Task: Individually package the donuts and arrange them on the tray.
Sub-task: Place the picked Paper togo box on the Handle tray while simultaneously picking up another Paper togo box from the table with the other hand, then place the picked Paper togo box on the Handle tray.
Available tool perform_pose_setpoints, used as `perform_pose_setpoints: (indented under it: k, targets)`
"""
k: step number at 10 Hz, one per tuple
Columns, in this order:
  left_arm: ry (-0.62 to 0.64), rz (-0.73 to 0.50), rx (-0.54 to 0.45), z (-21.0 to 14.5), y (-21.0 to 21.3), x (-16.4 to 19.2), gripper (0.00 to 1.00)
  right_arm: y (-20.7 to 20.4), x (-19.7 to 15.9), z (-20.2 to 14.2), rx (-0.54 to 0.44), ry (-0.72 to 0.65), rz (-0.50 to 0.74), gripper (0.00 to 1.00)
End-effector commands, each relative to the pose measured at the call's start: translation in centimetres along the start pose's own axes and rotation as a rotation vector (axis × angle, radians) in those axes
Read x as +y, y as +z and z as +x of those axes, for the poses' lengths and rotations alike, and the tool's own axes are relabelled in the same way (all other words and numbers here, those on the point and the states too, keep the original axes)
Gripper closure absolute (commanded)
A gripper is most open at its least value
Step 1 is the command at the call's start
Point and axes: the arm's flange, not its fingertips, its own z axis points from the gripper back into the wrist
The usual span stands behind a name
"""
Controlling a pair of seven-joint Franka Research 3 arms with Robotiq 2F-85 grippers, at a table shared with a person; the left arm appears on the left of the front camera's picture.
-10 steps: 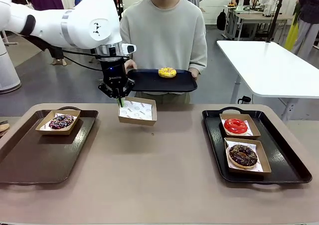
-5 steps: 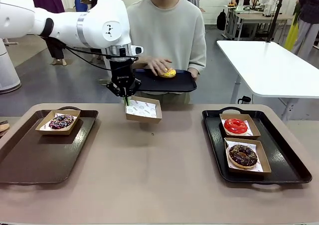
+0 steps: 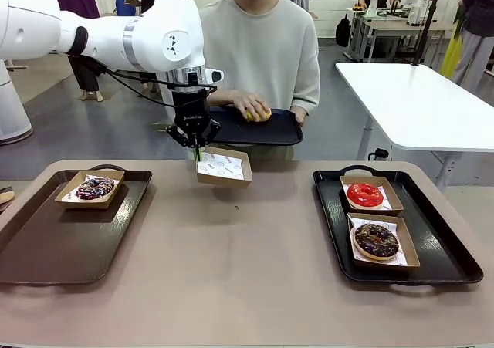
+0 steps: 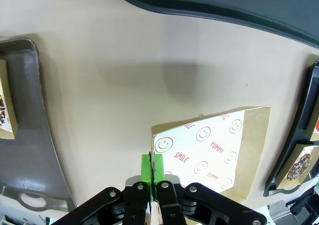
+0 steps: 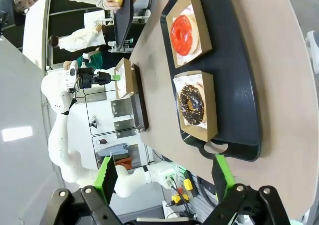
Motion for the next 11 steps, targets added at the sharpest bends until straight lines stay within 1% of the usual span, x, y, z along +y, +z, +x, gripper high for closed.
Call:
perform_pose_setpoints:
  k: [1,2,11]
  targets:
    - [-0.002,-0.002,-0.002,-0.19,0.01,0.2,1.0,-0.55,0.41,-0.05,-0.045,0.042,-0.007,0.0]
    - [-0.002,-0.002,-0.002,-0.19,0.01,0.2,1.0,0.0,0.0,0.0,0.0,0.0,0.0,0.0]
    - [-0.002,-0.002,-0.002,-0.19,0.01,0.2,1.0,0.0,0.0,0.0,0.0,0.0,0.0,0.0]
